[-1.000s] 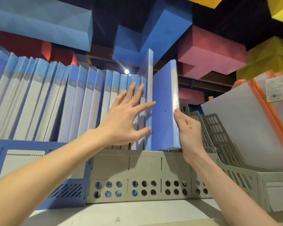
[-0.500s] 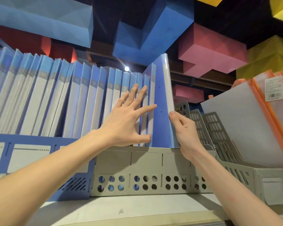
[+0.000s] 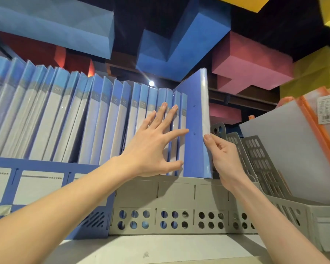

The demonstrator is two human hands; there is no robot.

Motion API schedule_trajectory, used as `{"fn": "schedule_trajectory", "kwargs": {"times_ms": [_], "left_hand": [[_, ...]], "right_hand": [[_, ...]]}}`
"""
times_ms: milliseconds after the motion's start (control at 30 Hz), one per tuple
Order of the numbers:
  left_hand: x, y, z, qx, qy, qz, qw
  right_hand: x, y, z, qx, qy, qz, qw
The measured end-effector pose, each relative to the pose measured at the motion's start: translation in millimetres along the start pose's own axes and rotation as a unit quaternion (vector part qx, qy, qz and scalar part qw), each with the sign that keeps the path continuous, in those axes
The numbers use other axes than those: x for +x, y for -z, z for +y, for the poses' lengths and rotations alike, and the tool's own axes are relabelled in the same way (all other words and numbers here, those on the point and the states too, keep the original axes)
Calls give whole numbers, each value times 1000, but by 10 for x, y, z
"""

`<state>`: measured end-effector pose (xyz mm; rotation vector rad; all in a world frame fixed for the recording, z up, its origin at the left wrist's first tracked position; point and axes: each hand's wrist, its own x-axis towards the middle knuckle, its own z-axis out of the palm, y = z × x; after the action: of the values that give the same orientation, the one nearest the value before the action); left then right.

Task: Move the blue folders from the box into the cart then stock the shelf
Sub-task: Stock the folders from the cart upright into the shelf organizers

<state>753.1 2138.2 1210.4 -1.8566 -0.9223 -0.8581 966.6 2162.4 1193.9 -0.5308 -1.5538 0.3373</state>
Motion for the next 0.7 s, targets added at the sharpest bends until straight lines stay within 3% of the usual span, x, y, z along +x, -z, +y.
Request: {"fn": "schedule_trajectory", "kwargs": {"times_ms": [167, 367, 700], "left_hand": [[1, -37, 23, -10, 0, 18, 1000], [-5, -18, 21, -10, 0, 25, 1000], [-3, -8, 3, -4, 12, 15, 1000]], "right_hand": [[2, -104, 10, 30, 29, -3, 999], [-43, -54, 27, 77, -19, -49, 996], [-78, -55, 10, 29, -53, -96, 994]]}}
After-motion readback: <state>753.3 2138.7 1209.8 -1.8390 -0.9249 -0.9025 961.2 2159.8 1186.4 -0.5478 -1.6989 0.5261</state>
